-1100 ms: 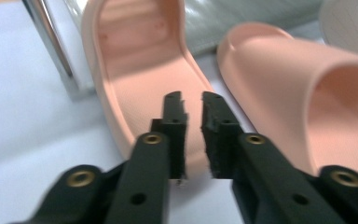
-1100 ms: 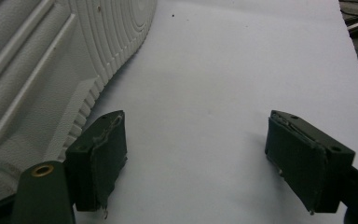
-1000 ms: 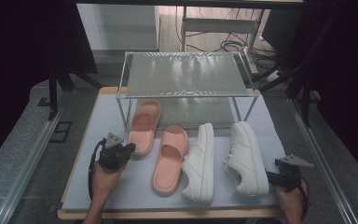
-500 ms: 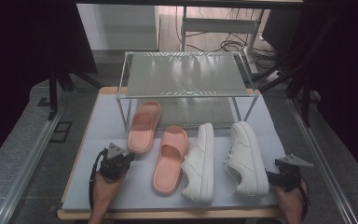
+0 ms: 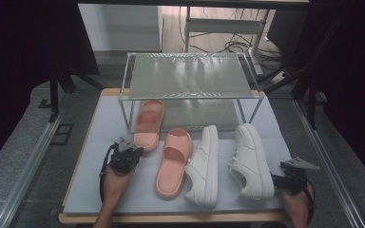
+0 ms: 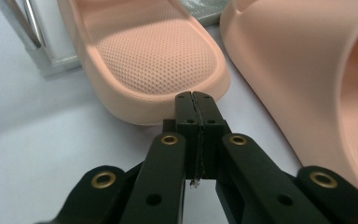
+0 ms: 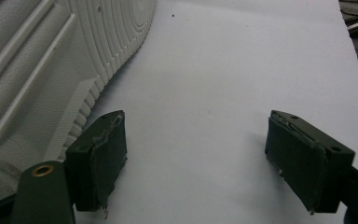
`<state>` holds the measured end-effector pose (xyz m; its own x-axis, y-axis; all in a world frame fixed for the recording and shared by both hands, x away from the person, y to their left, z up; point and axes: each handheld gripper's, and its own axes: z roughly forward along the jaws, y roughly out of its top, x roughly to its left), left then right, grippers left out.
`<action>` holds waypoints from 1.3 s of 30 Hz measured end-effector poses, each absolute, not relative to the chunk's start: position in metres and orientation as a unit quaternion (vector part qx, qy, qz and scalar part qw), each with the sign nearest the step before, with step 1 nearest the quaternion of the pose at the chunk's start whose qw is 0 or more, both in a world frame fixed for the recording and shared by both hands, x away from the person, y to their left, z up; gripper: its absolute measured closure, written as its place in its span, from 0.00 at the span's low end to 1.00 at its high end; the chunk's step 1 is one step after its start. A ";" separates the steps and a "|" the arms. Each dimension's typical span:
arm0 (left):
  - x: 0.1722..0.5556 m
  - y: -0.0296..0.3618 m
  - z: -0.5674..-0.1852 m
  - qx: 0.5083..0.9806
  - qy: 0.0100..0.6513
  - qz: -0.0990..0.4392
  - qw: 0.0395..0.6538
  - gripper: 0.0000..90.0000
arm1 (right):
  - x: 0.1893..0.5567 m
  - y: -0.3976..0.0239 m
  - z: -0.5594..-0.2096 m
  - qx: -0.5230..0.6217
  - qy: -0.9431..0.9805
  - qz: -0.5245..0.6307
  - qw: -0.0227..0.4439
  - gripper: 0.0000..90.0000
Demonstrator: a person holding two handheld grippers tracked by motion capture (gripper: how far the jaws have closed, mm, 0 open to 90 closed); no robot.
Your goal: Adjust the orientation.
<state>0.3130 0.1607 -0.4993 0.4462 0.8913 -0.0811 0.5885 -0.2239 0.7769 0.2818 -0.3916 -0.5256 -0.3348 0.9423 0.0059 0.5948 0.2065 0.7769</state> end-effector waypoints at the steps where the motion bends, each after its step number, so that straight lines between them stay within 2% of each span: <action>1: 0.315 0.160 -0.499 0.757 0.488 0.196 0.387 1.00 | 0.282 -0.392 -0.526 0.522 0.737 0.353 0.246 0.23; 39: 0.390 0.148 -0.501 0.745 0.507 0.227 0.370 1.00 | 0.282 -0.392 -0.525 0.522 0.737 0.353 0.245 0.23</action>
